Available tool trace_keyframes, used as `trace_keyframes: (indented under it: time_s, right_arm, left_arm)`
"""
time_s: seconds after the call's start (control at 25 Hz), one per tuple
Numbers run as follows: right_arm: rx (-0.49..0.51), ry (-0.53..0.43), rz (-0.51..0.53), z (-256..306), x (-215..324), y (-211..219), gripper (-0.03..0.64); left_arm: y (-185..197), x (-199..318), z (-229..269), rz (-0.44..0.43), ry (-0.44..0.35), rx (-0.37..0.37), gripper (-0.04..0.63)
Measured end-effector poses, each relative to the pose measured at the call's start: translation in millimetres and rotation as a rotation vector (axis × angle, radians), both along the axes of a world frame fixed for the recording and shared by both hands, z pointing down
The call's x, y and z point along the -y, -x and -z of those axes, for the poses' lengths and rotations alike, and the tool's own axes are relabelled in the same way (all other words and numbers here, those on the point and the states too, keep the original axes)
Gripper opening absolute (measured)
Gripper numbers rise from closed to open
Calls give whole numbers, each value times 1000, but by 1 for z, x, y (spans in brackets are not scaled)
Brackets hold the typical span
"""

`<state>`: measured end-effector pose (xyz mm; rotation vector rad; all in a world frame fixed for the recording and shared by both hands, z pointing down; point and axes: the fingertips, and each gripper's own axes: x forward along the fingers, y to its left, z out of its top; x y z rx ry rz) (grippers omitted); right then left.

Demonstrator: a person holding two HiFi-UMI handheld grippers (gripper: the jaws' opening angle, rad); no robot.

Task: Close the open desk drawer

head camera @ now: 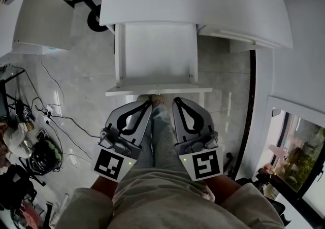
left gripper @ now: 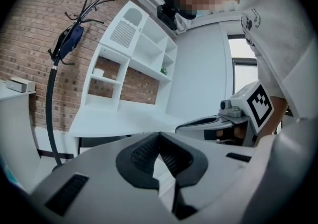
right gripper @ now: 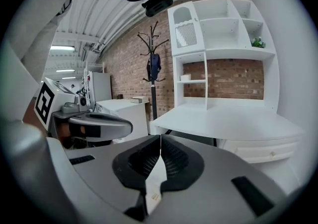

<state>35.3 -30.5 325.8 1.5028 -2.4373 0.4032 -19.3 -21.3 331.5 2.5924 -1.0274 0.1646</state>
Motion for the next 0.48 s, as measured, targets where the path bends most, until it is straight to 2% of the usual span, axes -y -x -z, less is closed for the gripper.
trace_keyframes:
  time_s: [0.48]
  right_arm:
    - [-47, 51, 54, -67, -10, 7, 28]
  left_arm:
    - [-2, -2, -59, -37, 50, -9, 17]
